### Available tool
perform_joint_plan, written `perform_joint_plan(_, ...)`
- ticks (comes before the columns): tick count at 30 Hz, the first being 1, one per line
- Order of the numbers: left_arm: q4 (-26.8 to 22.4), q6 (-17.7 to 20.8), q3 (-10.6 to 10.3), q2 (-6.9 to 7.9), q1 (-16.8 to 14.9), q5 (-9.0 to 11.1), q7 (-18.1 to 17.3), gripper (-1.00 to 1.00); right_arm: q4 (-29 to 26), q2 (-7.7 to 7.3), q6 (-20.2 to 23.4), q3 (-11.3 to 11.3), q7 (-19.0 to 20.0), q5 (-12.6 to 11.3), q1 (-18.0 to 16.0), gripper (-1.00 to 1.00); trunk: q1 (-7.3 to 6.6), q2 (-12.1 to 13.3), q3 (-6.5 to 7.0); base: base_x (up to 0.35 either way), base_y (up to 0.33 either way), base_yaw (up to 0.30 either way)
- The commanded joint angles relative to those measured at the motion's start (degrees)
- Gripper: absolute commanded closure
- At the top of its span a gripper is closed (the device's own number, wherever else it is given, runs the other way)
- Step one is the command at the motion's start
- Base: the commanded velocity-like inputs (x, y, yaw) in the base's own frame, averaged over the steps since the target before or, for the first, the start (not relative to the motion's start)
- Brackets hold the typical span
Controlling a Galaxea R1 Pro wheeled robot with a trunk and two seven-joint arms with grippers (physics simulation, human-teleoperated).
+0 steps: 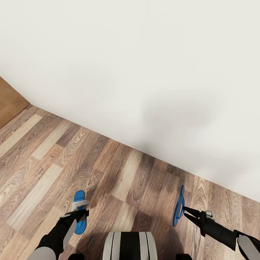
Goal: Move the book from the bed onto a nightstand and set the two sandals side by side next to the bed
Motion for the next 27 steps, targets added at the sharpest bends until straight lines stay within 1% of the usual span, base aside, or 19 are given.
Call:
perform_joint_plan(1,-0.10,0.32,0.03,-0.01,-0.02,0.11,0.13,-1.00,0.01,0.01,0.28,-0.09,0.19,0.08,-0.02,1.00,-0.01,-0.01,-0.03,0.009,0.000,0.000)
perform_joint_plan(8,-0.10,0.28,0.03,-0.07,-0.01,0.15,0.14,-1.00,0.01,0.00,0.28,-0.09,0.19,0.08,-0.02,1.00,-0.01,-0.01,-0.03,0.002,0.000,0.000)
perform_joint_plan(14,-0.10,0.28,0.03,-0.02,0.00,0.16,0.14,-1.00,0.01,0.01,0.28,-0.09,0.19,0.08,-0.02,1.00,0.15,-0.09,-1.36,0.000,0.000,0.000)
perform_joint_plan(23,-0.10,0.28,0.03,-0.01,0.00,0.17,0.14,-1.00,0.01,0.01,0.28,-0.09,0.19,0.08,-0.02,1.00,0.15,-0.09,-1.36,0.000,0.000,0.000)
perform_joint_plan(26,-0.10,0.28,0.03,-0.01,0.00,0.17,0.14,-1.00,0.01,0.01,0.28,-0.09,0.19,0.08,-0.02,1.00,0.22,-0.13,-2.02,0.000,0.000,0.000)
perform_joint_plan(27,-0.10,0.28,0.03,-0.01,0.00,0.17,0.14,-1.00,0.01,0.01,0.29,-0.09,0.19,0.08,-0.02,1.00,0.22,-0.13,-2.02,0.000,0.000,0.000)
